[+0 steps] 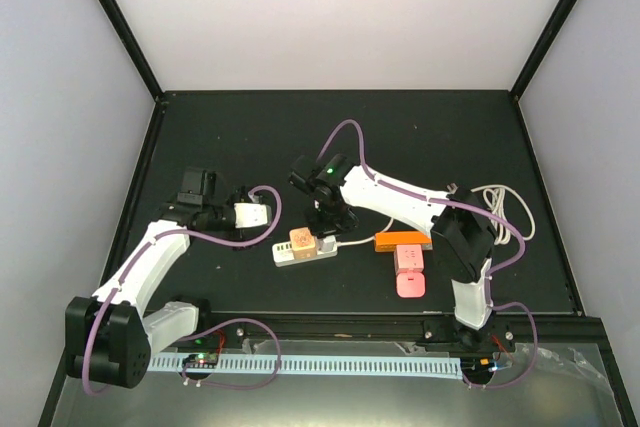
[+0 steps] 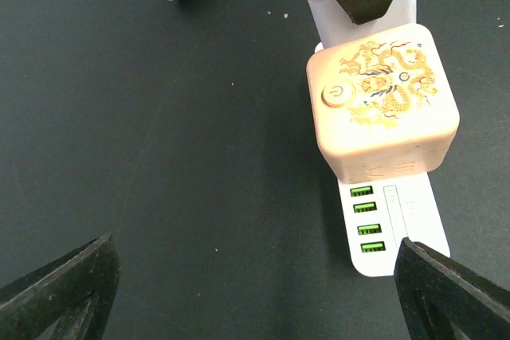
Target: Insert the plug
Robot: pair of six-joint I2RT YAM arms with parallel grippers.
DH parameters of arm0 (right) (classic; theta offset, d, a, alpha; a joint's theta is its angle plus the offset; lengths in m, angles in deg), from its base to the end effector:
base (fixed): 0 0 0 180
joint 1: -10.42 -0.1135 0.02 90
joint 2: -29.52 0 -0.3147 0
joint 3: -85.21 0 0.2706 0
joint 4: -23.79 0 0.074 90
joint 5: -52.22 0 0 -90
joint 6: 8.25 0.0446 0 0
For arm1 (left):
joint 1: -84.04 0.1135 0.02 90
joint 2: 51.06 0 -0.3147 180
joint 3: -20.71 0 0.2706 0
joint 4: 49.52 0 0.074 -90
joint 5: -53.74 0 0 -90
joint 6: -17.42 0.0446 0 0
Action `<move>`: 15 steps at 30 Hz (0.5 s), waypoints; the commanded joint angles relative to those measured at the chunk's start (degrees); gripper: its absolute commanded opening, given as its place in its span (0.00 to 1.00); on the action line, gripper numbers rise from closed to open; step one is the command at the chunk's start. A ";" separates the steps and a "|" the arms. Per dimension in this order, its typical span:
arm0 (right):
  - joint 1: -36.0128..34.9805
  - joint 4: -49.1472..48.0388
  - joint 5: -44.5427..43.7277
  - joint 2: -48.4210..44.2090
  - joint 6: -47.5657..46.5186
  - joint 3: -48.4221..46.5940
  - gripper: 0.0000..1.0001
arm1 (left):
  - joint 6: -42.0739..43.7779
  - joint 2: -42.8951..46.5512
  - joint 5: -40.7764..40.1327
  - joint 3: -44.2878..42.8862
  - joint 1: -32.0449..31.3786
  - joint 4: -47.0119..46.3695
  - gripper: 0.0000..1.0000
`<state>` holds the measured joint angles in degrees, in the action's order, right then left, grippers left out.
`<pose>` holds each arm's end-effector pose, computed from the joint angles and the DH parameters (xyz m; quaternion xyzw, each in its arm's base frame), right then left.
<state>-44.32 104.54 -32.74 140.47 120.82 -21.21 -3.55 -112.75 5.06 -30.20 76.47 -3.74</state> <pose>0.2347 0.3387 0.2680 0.1379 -0.9886 -0.0601 0.0040 0.1902 -0.0550 0.2502 0.6351 0.6404 -0.1529 0.4041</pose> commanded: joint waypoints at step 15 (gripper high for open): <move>-0.37 -1.33 -1.41 2.25 3.00 0.61 0.01 | 2.98 2.27 1.80 1.11 0.45 -0.89 0.95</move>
<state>-44.32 103.36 -33.31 141.24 122.68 -20.46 -2.21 -111.70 5.06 -29.29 76.49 -3.93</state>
